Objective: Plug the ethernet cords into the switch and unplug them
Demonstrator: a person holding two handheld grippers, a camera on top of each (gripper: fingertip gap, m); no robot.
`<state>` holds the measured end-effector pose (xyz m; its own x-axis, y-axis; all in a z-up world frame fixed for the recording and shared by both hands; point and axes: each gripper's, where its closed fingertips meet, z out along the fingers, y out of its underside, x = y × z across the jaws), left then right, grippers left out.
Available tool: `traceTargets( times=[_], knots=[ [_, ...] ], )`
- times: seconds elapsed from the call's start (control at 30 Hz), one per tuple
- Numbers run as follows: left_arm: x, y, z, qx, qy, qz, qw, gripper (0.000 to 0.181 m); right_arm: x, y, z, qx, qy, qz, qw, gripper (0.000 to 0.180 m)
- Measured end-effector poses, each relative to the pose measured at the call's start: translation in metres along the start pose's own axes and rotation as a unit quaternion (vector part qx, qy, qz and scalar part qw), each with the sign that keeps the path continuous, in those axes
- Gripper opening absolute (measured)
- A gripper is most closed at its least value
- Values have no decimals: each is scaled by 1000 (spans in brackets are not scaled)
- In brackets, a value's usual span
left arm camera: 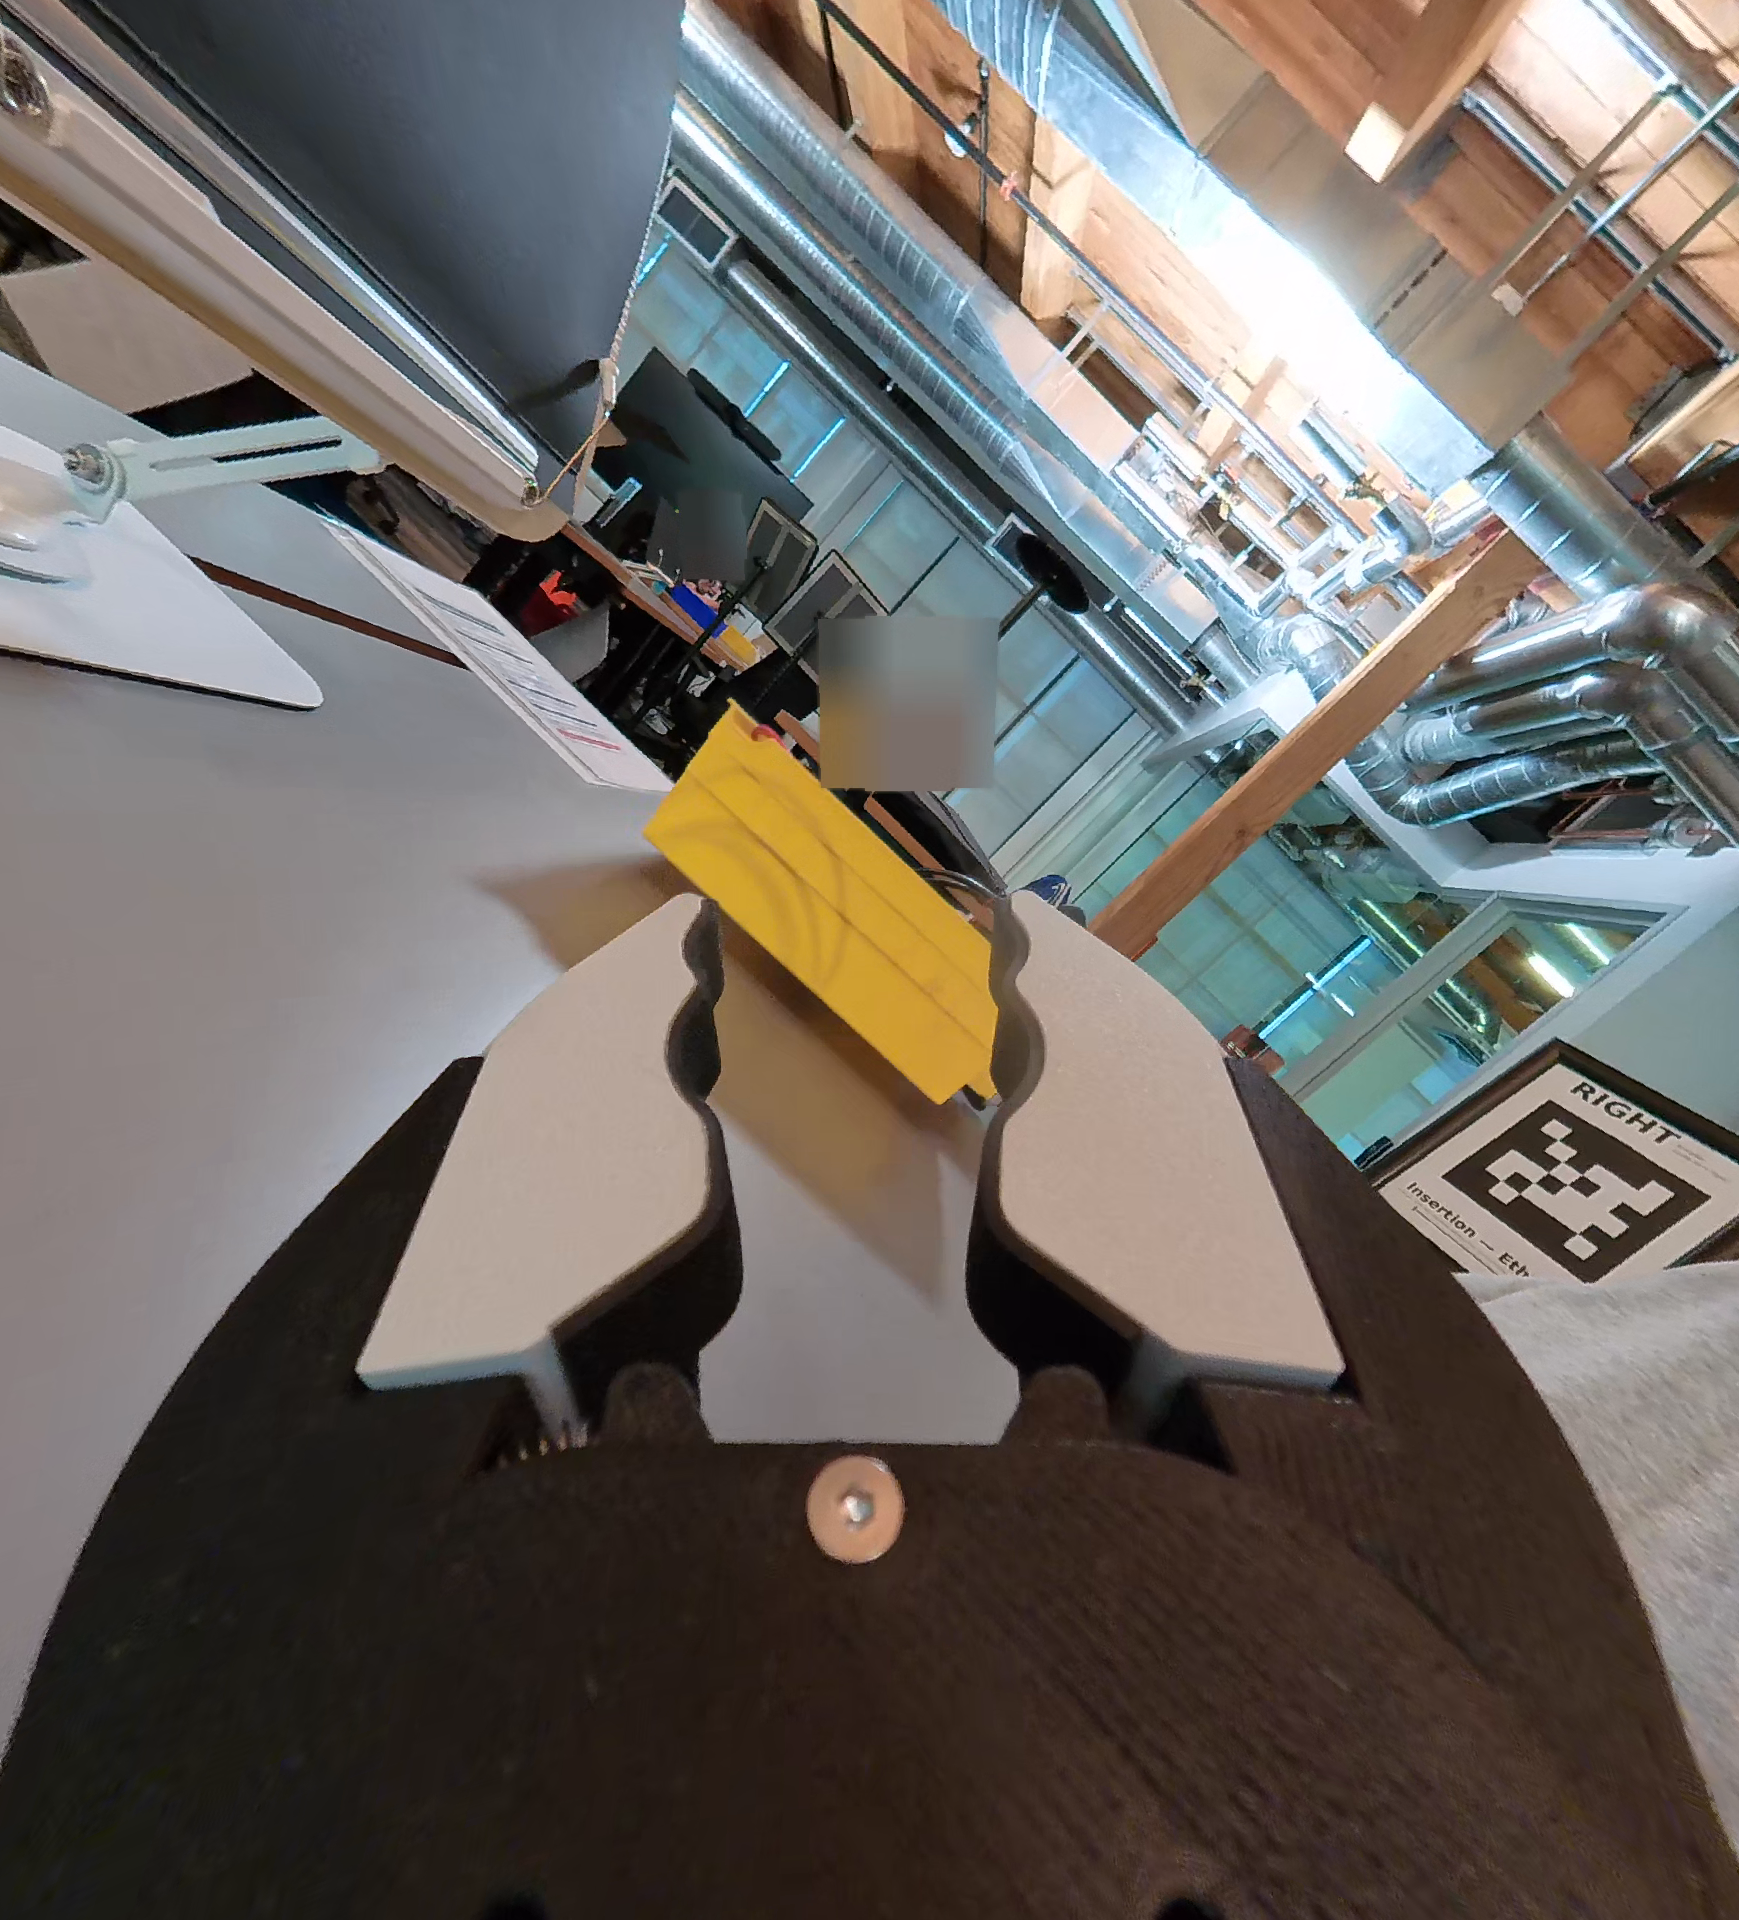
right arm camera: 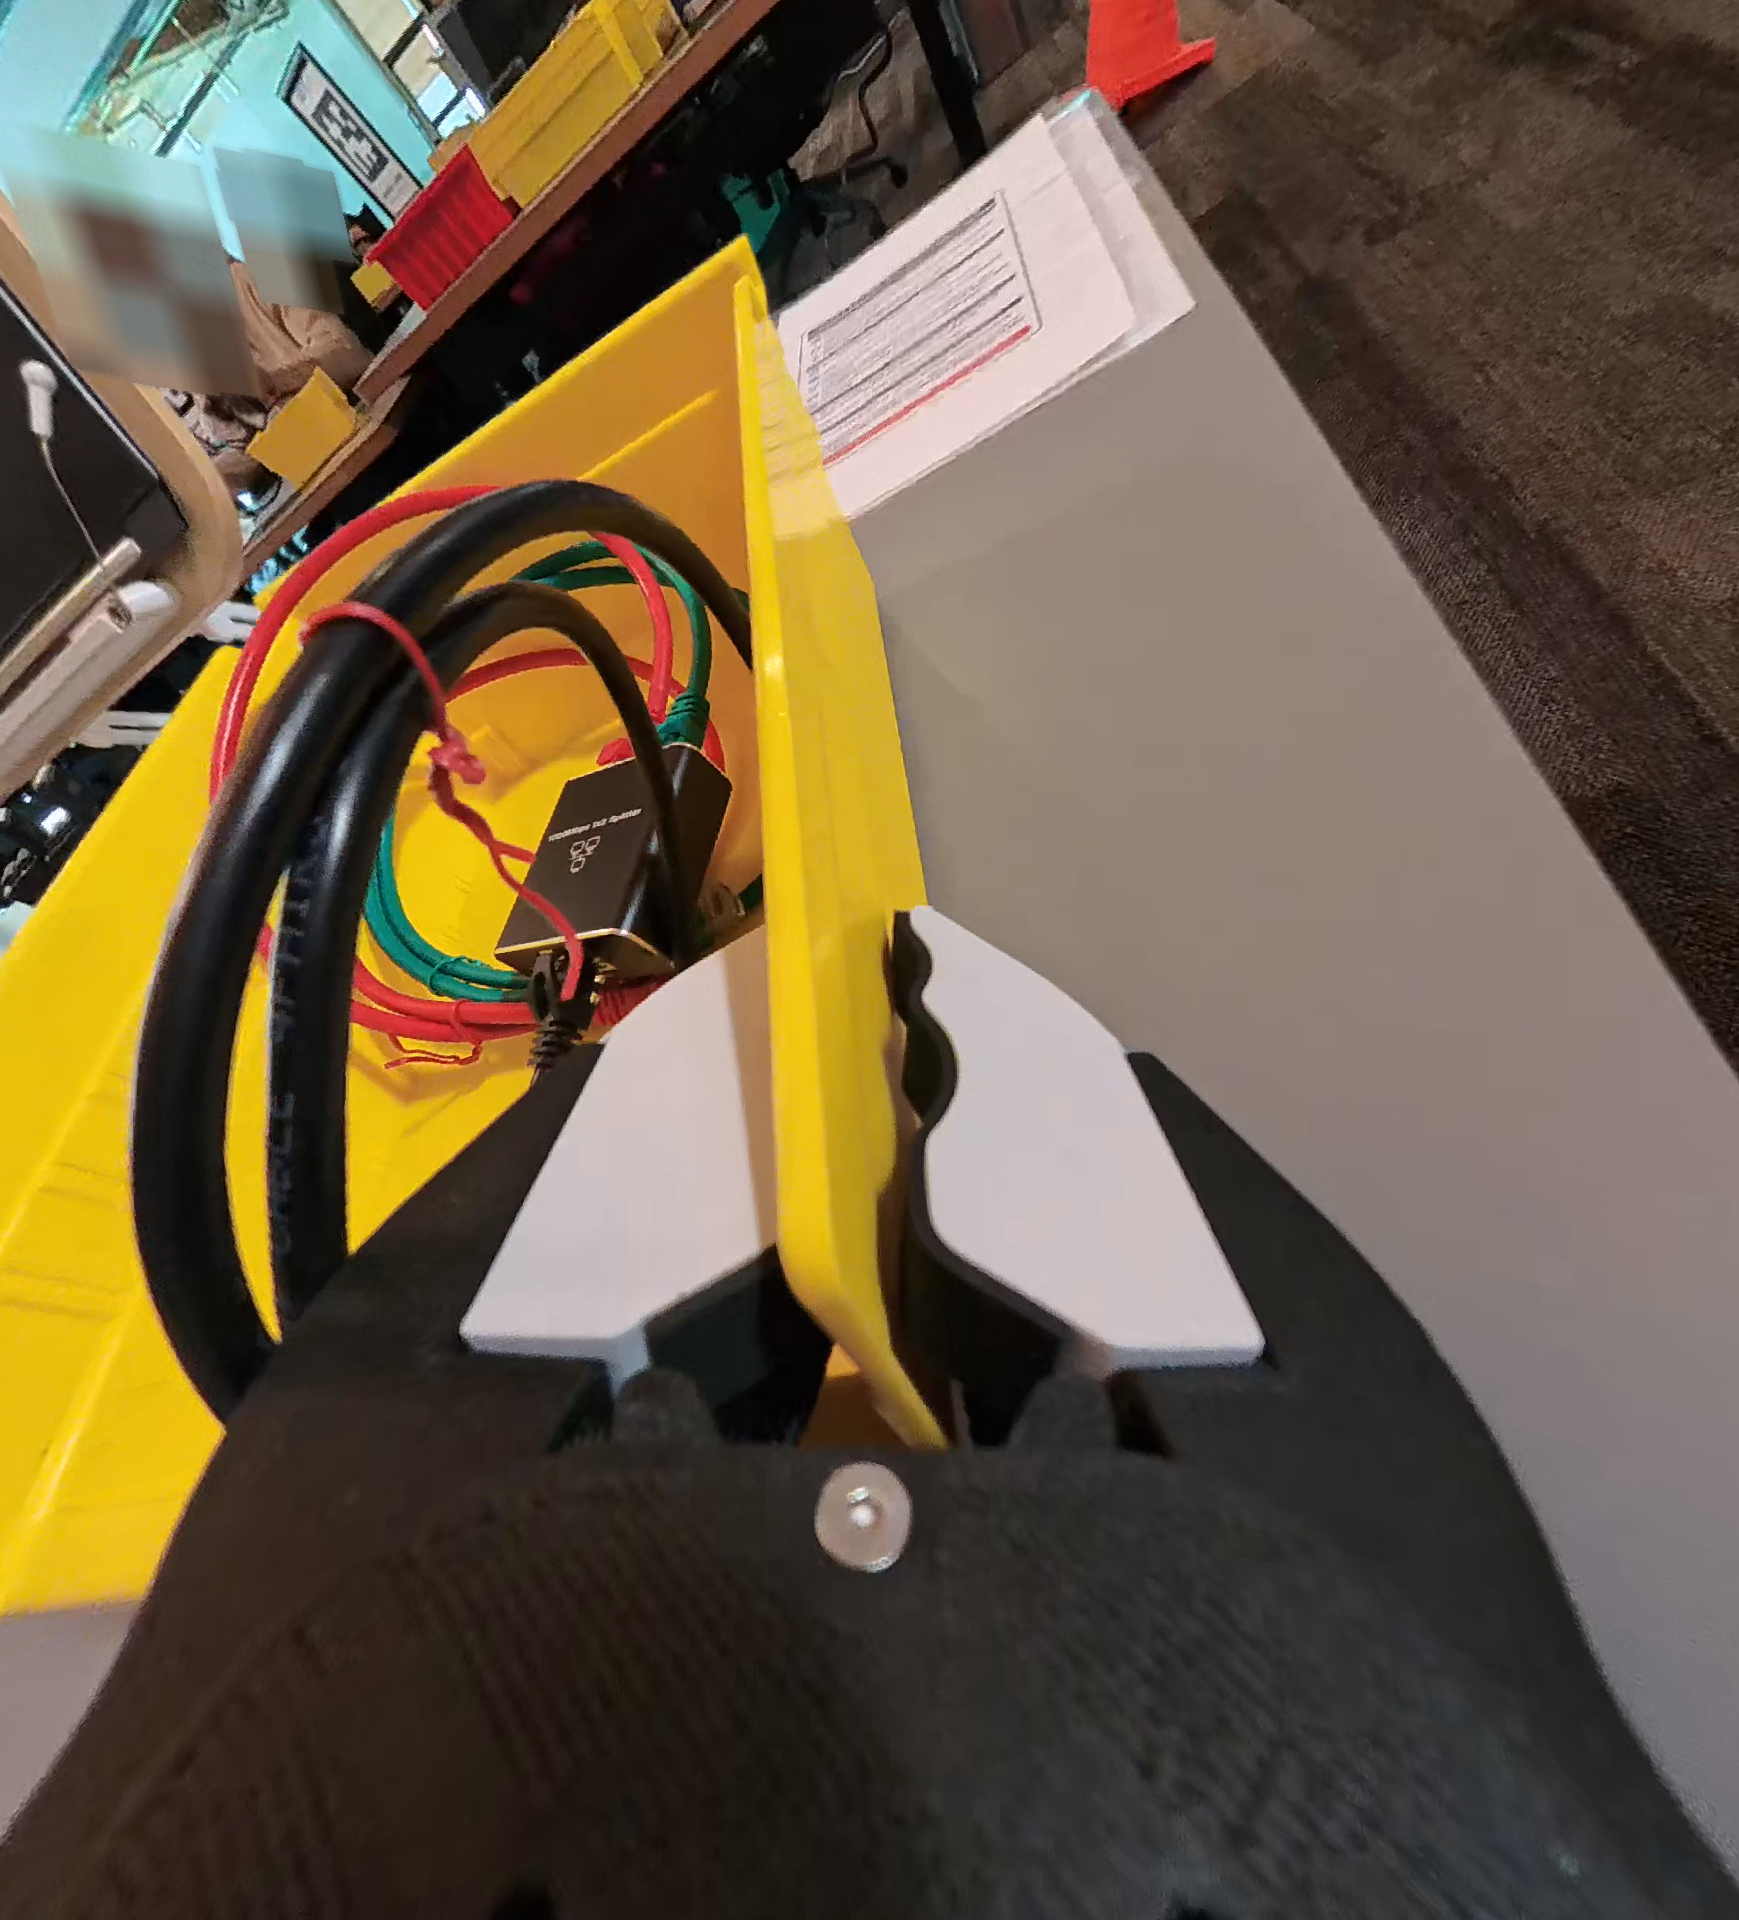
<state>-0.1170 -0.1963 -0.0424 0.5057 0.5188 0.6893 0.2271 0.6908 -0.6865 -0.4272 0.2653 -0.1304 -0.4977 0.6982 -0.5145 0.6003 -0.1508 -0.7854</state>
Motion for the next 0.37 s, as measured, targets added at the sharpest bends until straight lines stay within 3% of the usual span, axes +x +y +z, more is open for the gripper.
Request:
traceTargets(
  times=[0.03,0.2,0.37],
  knots=[
    [0,0,0,0,-1,0,1000,50,-1,-3,-2,7,0,0,1000,9],
    [0,1,1,-7,-15,14,1000,53,-15,-13,-10,29,-15,7,999,9],
    [5,0,4,-61,-70,83,992,61,-37,-7,-8,14,-32,-4,999,9]
  ],
)
